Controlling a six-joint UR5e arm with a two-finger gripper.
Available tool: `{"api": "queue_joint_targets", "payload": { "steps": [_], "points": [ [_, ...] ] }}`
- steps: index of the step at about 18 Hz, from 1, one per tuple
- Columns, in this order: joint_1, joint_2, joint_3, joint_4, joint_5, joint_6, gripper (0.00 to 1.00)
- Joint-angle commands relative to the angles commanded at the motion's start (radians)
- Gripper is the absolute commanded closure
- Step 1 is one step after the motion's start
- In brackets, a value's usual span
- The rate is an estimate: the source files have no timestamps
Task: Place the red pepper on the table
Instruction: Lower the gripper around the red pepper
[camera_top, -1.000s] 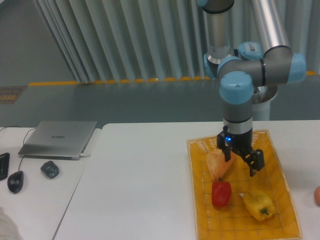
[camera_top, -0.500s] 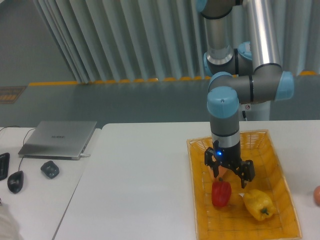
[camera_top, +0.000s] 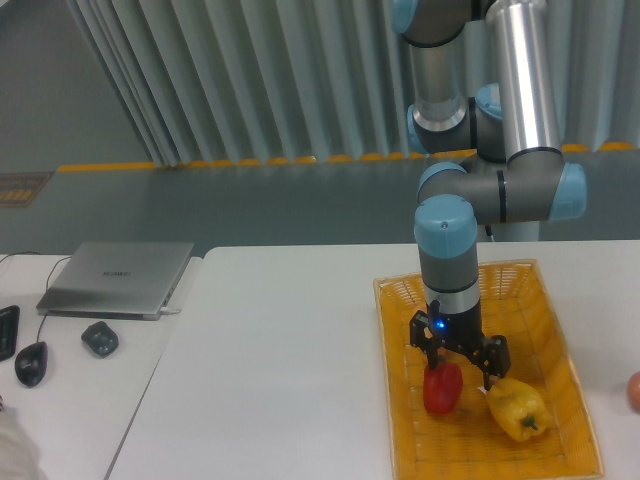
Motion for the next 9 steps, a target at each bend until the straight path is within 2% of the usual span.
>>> {"api": "queue_joint_targets", "payload": {
  "steps": [9],
  "points": [
    [-0.028,-0.008,0.003,0.0,-0.003,-0.029,0.0]
  ]
}}
